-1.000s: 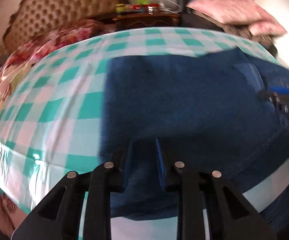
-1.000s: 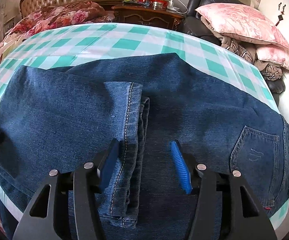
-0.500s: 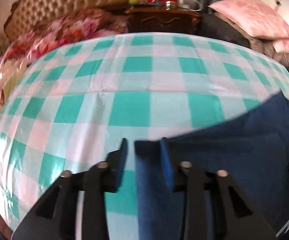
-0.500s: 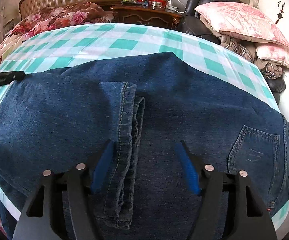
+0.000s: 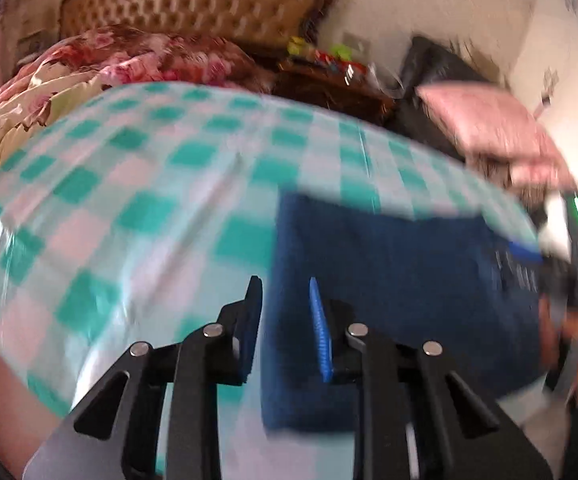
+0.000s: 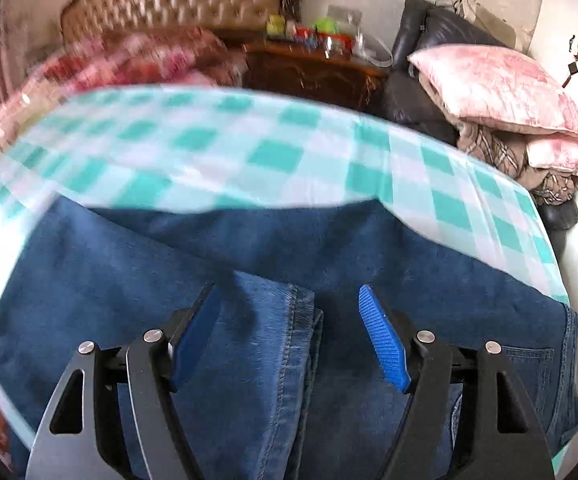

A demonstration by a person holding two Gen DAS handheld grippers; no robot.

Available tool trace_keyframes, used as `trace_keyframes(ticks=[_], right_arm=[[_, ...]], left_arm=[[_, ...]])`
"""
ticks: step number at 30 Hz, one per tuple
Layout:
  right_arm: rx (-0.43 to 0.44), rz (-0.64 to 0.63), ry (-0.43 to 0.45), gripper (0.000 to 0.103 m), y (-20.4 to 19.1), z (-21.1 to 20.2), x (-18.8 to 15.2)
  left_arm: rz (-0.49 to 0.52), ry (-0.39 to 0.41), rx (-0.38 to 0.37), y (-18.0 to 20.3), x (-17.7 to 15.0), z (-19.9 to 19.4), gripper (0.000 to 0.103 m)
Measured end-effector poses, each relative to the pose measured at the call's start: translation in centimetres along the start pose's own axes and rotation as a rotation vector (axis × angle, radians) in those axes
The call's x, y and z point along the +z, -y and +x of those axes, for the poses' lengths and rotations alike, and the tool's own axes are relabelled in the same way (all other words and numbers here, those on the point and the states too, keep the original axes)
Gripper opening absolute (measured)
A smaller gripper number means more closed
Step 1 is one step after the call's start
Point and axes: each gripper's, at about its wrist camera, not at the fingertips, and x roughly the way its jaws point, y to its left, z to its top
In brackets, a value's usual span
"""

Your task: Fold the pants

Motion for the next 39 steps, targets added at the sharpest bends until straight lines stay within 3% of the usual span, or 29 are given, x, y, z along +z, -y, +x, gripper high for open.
trace_keyframes(ticks=[1,3,7,10,12,16,20,22,24,25,27,29,33,35,36,39], right_arm=[[-0.031,-0.002,-0.034,0.069,0.0,1.0,-0.2],[-0.035,0.004,-0.073,0.07,0.3,2.2,-0.8],[-0.043,-0.001,-0.044,0.073,0.5,2.1,-1.6],[-0.072,0.015,-0.053,0.073,0.3,1.3,-1.2],[-0.029,0.018,-0.004,0.073,-0.9,-0.6,-0.6],[0.069,-0.094,0.065,0.073,-6.6,-3.3,1.3],[0.103,-0.16,0.103,0.053,-12.4,-3.3,3.3],[0.133,-0.148,0.069,0.046,-14.1,-1.9,4.0],[0.129,-0.105,0.019,0.037,-15.0,0.4,4.4],[0.106,-0.09,-0.007,0.037,-15.1,1.6,4.5],[0.109,-0.058,-0.048,0.037,-14.9,3.3,4.2],[0.109,-0.051,-0.027,0.037,-14.9,3.4,3.9],[0.095,-0.08,-0.011,0.039,-15.2,3.3,3.8],[0.1,-0.075,-0.014,0.039,-15.1,3.1,3.8],[0.1,-0.064,-0.015,0.039,-15.0,2.8,3.9],[0.101,-0.044,0.01,0.041,-14.5,0.9,3.8]], left_arm=[[0.037,-0.056,-0.031,0.5,-1.1,0.4,0.024],[0.081,-0.106,0.033,0.4,-3.2,1.4,0.026],[0.008,-0.071,-0.018,-1.1,-4.4,0.0,0.028],[-0.058,-0.045,-0.11,-1.6,-4.0,-0.4,0.041],[-0.058,-0.081,-0.063,-1.6,-4.5,0.6,0.041],[-0.102,-0.068,-0.091,-2.2,-5.2,1.0,0.042],[-0.08,-0.054,-0.077,-1.9,-5.3,1.1,0.045],[-0.073,-0.05,-0.077,-1.7,-5.3,1.1,0.054],[-0.039,-0.06,-0.111,-1.0,-5.4,1.0,0.078],[-0.018,-0.067,-0.114,-0.5,-5.5,1.0,0.08],[0.031,-0.074,-0.057,0.5,-5.7,1.2,0.081],[0.018,-0.079,-0.028,0.8,-5.8,1.1,0.082],[-0.051,-0.005,-0.057,0.1,-5.8,-0.4,0.084],[-0.148,-0.007,-0.081,-1.5,-5.6,-0.7,0.082],[-0.216,-0.001,-0.114,-2.6,-5.7,-0.7,0.079],[-0.261,0.014,-0.098,-3.7,-5.6,-0.7,0.068]])
